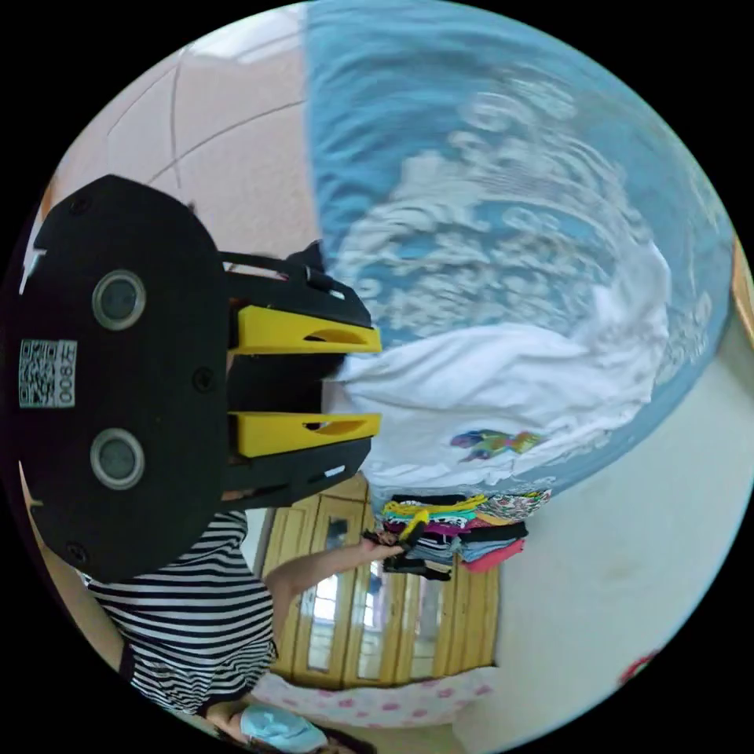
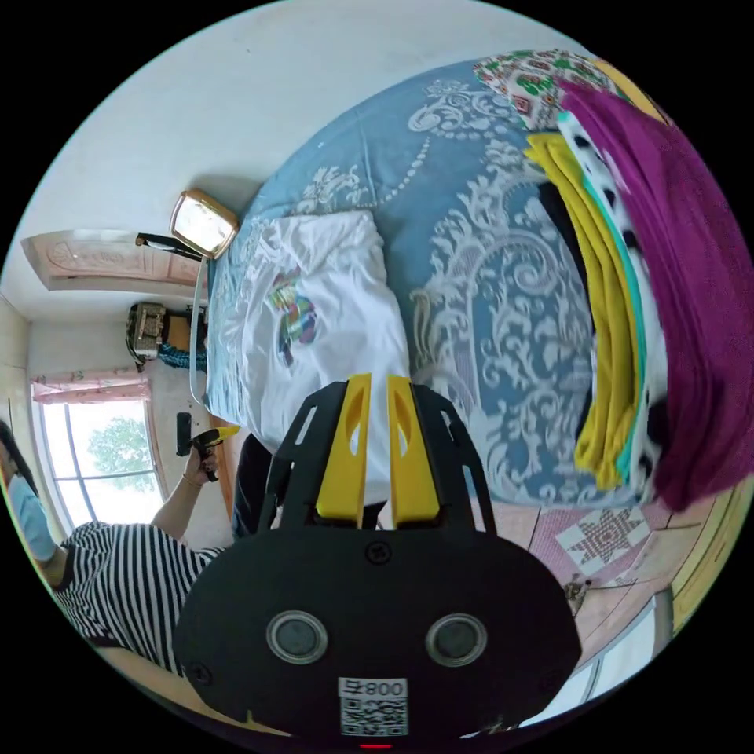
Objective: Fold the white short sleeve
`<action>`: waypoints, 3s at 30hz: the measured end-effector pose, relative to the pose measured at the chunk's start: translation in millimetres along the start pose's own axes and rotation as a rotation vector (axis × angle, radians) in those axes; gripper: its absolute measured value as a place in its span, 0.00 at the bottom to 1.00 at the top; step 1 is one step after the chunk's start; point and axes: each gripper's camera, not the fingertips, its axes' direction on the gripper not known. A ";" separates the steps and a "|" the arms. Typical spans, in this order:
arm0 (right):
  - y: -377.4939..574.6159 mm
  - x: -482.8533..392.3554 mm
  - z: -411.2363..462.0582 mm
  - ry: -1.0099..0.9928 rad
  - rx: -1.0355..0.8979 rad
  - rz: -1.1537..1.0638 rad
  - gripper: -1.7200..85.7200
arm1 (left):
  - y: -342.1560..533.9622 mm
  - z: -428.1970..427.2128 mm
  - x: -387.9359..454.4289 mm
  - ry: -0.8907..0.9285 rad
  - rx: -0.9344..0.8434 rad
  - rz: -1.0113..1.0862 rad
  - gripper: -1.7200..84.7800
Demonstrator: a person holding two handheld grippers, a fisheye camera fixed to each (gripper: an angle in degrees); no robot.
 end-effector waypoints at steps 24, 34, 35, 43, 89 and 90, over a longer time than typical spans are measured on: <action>27.7 151.9 89.0 -0.266 -0.025 0.187 0.11 | 33.7 -113.8 -160.8 0.167 0.023 -0.066 0.16; 37.6 171.2 79.5 -0.335 -0.026 0.163 0.03 | 50.1 -143.6 -207.4 0.208 0.023 -0.096 0.16; 40.5 171.8 76.7 -0.356 -0.027 0.158 0.03 | 51.0 -144.9 -209.5 0.212 0.024 -0.097 0.16; 55.0 126.5 16.3 -0.604 0.042 -0.065 0.03 | 69.0 -170.7 -233.3 0.215 0.074 -0.103 0.17; 94.5 -30.2 -83.7 -0.594 0.152 -0.246 0.03 | 182.4 -332.6 -77.4 0.370 0.247 0.089 0.03; 95.4 -18.1 -75.5 -0.593 0.153 -0.195 0.03 | 183.1 -337.3 -74.4 0.361 0.251 0.083 0.03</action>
